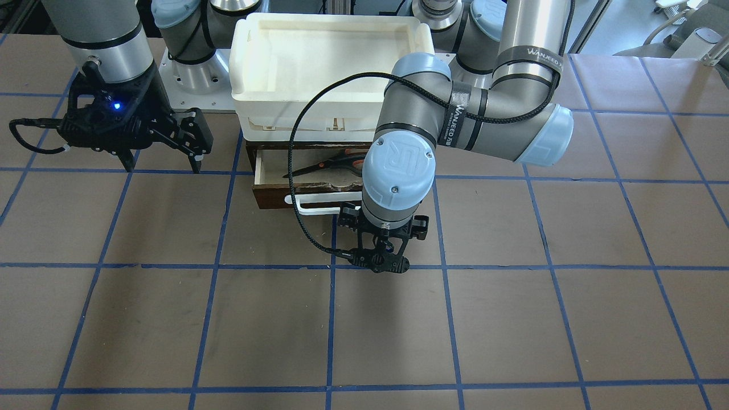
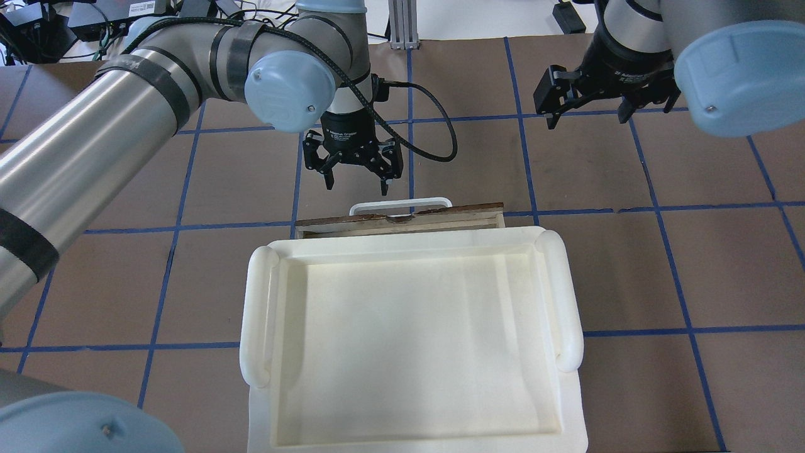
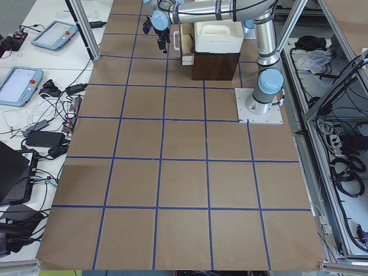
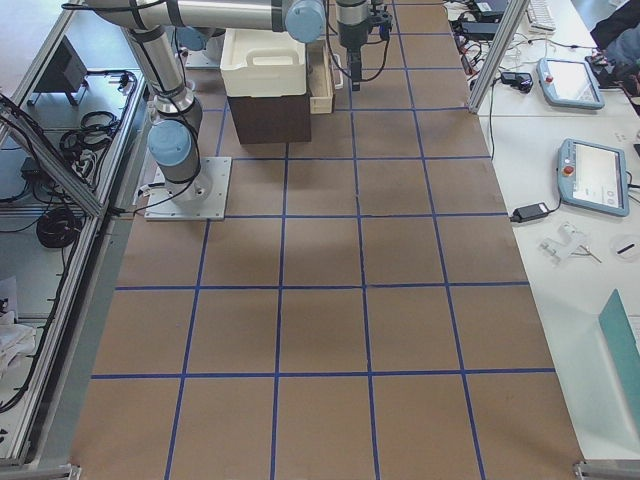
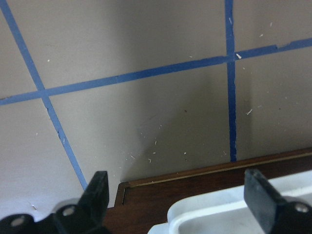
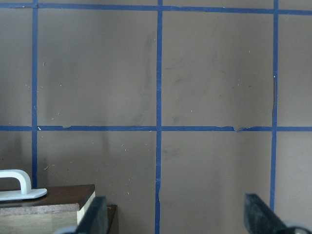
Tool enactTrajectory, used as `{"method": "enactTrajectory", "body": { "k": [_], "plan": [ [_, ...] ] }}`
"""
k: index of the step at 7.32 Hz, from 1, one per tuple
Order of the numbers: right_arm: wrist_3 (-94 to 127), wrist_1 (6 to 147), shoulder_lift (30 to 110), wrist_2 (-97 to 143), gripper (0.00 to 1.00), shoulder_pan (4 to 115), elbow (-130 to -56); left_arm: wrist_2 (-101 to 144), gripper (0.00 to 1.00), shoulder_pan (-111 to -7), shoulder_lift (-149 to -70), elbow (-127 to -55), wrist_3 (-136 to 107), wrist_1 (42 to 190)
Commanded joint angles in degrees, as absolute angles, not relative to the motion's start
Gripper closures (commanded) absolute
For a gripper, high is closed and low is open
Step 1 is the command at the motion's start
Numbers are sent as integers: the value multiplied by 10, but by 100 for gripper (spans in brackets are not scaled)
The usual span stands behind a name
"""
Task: Put scissors in drawer and close it
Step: 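Press the left gripper against the drawer front until fully shut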
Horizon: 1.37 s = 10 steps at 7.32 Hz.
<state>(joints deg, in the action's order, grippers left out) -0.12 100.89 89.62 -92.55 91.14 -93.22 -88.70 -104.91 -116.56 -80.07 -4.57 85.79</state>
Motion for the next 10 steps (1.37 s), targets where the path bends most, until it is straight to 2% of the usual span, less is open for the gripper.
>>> {"method": "enactTrajectory", "body": {
  "k": [1,10],
  "plan": [
    [1,1012,896,-926,0,911,-935,-897,0,-1054,-1174,-801,-36,845],
    [3,1013,897,-927,0,911,-936,-896,0,-1071,-1143,-846,-47,896]
  ]
}}
